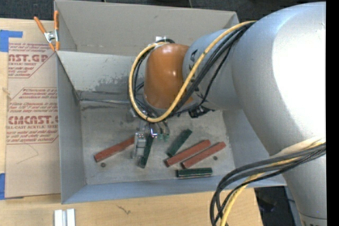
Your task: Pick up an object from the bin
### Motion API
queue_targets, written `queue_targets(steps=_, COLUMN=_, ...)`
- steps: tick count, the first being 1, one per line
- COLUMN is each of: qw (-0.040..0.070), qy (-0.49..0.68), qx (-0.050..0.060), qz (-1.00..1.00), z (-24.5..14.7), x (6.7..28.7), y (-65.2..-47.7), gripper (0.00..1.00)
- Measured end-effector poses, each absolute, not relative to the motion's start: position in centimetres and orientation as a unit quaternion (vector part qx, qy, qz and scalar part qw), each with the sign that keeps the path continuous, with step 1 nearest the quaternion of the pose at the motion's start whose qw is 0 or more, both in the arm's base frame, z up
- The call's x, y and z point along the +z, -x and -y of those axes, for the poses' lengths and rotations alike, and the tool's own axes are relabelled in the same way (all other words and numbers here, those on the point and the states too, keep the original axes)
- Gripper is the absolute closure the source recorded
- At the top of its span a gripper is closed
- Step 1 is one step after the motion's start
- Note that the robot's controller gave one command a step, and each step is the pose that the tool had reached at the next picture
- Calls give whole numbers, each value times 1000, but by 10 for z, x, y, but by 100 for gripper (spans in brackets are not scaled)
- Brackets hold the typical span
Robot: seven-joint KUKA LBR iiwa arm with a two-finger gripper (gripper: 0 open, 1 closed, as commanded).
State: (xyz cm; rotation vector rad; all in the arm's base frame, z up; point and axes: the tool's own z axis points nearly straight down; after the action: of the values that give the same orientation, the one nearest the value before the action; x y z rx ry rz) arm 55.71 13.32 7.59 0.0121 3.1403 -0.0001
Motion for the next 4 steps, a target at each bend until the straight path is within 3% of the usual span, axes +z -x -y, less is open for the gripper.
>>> queue_targets(steps=1, qw=-4, qy=82, qx=0, qz=-997, z=-118, x=112, y=-533, gripper=0)
queue_targets(steps=2, qw=3, qy=77, qx=1, qz=-997, z=-54, x=103, y=-542, gripper=0)
queue_targets(steps=3, qw=-1, qy=116, qx=-2, qz=-993, z=-53, x=83, y=-536, gripper=0)
queue_targets(steps=4, qw=1, qy=122, qx=2, qz=-993, z=-69, x=87, y=-561, gripper=0)
